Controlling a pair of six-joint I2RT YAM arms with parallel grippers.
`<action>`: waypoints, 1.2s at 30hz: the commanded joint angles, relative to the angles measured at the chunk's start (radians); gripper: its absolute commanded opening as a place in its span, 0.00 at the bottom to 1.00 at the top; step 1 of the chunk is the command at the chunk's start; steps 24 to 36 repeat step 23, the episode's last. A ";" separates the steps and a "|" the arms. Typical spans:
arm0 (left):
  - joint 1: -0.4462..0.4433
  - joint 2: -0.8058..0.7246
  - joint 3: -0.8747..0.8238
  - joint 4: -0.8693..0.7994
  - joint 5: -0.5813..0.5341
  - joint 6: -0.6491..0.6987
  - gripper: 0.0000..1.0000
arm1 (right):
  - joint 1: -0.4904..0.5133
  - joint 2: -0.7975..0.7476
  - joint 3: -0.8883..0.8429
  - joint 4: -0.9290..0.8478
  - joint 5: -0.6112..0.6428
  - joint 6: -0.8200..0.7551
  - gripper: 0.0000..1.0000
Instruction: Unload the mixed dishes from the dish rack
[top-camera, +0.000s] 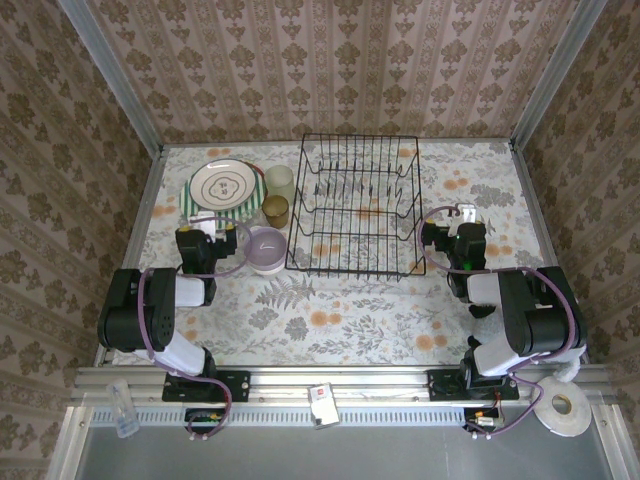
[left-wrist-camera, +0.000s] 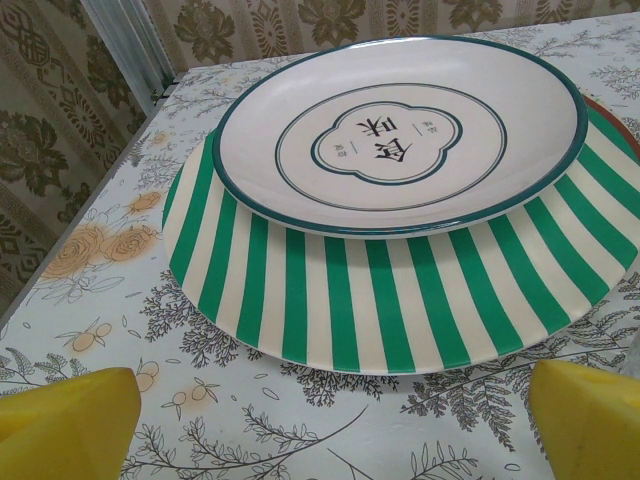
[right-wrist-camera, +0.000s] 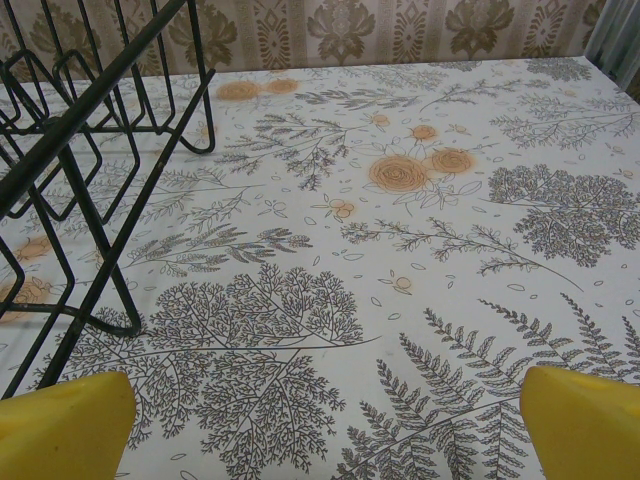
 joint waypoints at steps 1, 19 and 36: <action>-0.007 0.001 0.018 0.015 0.013 0.015 1.00 | 0.010 0.009 0.020 -0.006 0.001 -0.014 1.00; -0.006 0.003 0.018 0.015 0.013 0.015 1.00 | 0.004 0.015 0.036 -0.030 -0.023 -0.016 1.00; -0.006 0.003 0.018 0.015 0.012 0.015 1.00 | 0.004 0.009 0.022 -0.012 -0.025 -0.016 1.00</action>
